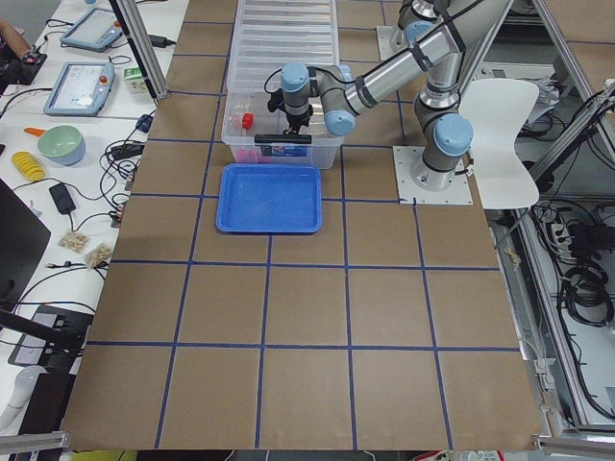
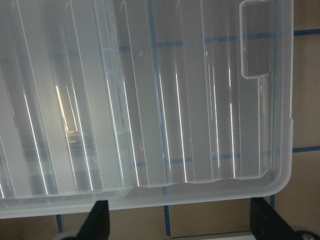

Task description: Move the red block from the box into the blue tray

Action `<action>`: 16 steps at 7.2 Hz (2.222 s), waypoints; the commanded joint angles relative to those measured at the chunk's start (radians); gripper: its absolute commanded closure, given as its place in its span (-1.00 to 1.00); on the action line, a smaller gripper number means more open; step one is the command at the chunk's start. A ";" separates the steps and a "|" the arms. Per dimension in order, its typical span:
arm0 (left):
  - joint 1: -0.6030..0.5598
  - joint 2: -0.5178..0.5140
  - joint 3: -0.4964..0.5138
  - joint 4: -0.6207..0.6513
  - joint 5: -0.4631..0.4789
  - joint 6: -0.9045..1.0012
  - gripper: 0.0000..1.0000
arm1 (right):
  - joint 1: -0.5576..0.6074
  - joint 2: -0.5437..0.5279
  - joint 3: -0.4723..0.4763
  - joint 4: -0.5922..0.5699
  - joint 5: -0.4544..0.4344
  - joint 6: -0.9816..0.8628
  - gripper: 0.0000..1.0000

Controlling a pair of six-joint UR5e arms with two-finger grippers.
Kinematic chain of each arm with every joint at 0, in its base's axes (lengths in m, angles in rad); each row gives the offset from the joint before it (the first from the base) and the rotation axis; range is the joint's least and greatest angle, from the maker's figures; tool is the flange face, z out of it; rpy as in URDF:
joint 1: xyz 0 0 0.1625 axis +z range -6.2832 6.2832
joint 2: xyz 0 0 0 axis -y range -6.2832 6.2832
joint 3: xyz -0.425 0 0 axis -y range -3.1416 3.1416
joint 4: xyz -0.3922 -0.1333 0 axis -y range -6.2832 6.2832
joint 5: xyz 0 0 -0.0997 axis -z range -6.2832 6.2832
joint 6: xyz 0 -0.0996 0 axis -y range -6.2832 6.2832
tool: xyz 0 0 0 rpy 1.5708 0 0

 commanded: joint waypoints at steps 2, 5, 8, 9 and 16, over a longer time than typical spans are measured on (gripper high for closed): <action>0.000 -0.040 0.000 0.109 0.001 0.004 -1.00 | 0.000 0.000 0.004 -0.002 -0.001 -0.001 -1.00; -0.001 -0.061 0.000 0.110 -0.001 0.001 -0.91 | 0.000 0.000 0.004 -0.002 -0.004 -0.004 -1.00; 0.002 -0.061 -0.011 0.110 -0.001 -0.001 -0.25 | 0.000 0.002 0.006 -0.002 -0.004 -0.008 -1.00; 0.002 -0.063 -0.013 0.110 0.001 0.001 -0.25 | 0.000 0.002 0.006 -0.002 -0.004 -0.008 -1.00; 0.005 -0.037 0.000 0.113 0.001 -0.008 0.69 | 0.000 0.002 0.004 -0.002 -0.002 -0.003 -1.00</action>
